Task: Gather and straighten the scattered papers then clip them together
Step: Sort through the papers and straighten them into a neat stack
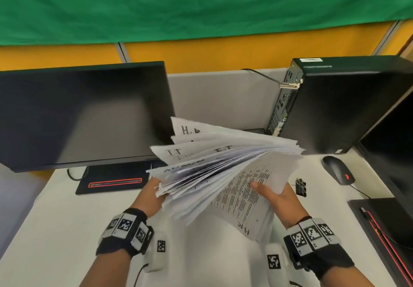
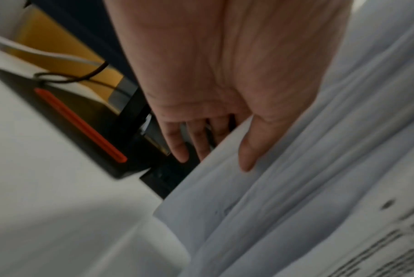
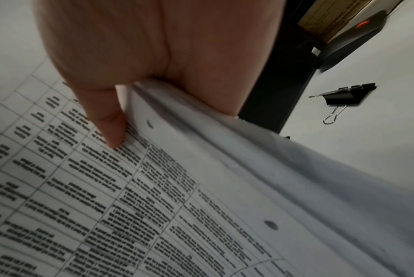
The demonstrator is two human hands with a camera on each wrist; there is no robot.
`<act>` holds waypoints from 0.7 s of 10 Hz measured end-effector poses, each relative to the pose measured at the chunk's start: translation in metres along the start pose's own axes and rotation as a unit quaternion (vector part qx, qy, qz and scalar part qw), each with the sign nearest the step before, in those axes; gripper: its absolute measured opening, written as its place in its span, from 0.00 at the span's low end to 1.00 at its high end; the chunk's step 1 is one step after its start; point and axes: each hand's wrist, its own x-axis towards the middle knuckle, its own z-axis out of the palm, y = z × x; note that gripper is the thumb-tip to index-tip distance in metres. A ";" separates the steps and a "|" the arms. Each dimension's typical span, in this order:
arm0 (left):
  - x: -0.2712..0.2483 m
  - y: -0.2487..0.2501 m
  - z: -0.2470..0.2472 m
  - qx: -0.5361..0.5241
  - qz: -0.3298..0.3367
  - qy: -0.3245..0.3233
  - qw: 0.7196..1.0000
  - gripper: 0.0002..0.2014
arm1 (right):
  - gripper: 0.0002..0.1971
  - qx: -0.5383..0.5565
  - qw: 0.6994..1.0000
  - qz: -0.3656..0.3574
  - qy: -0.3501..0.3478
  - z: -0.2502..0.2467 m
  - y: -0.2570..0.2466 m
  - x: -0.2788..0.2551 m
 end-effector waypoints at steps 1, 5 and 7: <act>-0.023 0.008 -0.011 -0.009 0.045 -0.030 0.999 0.28 | 0.07 -0.006 1.000 -0.005 0.008 0.001 0.000 0.001; -0.022 0.041 -0.027 -0.387 0.155 0.083 0.905 0.25 | 0.09 0.018 1.000 -0.011 -0.011 0.007 -0.003 -0.010; -0.016 0.052 -0.017 -0.448 0.106 0.112 0.881 0.19 | 0.12 0.027 0.999 -0.037 0.008 0.019 -0.015 -0.013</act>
